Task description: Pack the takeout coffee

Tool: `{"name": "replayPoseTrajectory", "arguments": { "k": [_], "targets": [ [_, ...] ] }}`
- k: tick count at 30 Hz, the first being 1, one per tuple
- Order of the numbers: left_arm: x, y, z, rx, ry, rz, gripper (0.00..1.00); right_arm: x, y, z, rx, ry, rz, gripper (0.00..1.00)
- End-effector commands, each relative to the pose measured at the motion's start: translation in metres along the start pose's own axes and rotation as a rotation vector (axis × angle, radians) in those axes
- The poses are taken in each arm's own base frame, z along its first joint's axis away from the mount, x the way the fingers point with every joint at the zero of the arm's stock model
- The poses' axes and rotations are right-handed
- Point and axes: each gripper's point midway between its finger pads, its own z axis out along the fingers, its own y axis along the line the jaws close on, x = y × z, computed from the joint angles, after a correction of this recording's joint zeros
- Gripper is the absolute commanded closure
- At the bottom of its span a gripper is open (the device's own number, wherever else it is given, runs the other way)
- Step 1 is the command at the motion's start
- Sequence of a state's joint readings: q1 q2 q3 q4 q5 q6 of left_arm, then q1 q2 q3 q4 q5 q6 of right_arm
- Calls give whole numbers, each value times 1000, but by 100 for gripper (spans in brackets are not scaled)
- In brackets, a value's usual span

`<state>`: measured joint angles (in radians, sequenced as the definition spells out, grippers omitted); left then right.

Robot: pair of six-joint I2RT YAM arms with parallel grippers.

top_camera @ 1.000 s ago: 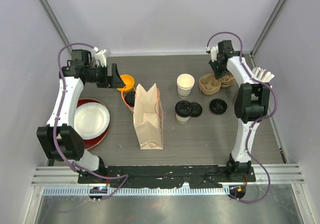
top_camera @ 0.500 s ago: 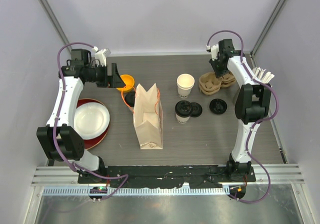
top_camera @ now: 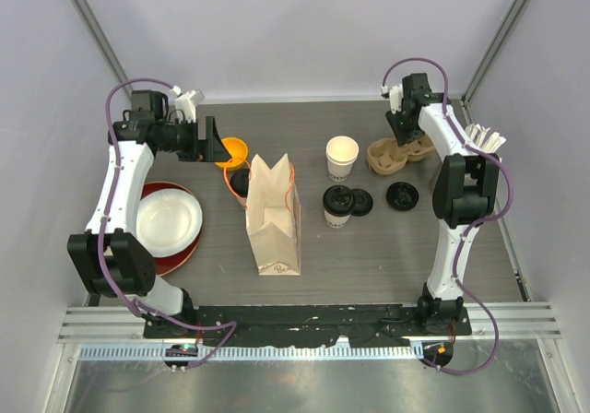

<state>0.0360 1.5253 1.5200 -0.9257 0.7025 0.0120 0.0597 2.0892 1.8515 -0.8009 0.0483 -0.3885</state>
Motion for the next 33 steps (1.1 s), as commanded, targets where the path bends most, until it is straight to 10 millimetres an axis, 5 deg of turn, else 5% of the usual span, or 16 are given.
{"name": "replayPoseTrajectory", "arguments": {
  "k": [1, 6, 10, 22, 30, 33],
  "targets": [
    [-13, -7, -9, 20, -36, 38, 16, -4, -3, -2, 18, 8, 9, 63],
    [-12, -8, -8, 23, -35, 41, 16, 3, -3, 8, 13, 33, 17, 63],
    [-13, -7, -9, 22, -38, 42, 16, 2, -2, 7, 6, 27, 19, 88],
    [-13, -8, -8, 27, -37, 42, 16, -8, -13, -15, 64, -11, 6, 99],
    [-12, -9, -9, 29, -34, 41, 16, -22, -15, -36, 85, -63, -16, 99],
    [-13, -10, -10, 29, -38, 44, 15, -21, -14, -37, 82, -64, -16, 91]
  ]
}}
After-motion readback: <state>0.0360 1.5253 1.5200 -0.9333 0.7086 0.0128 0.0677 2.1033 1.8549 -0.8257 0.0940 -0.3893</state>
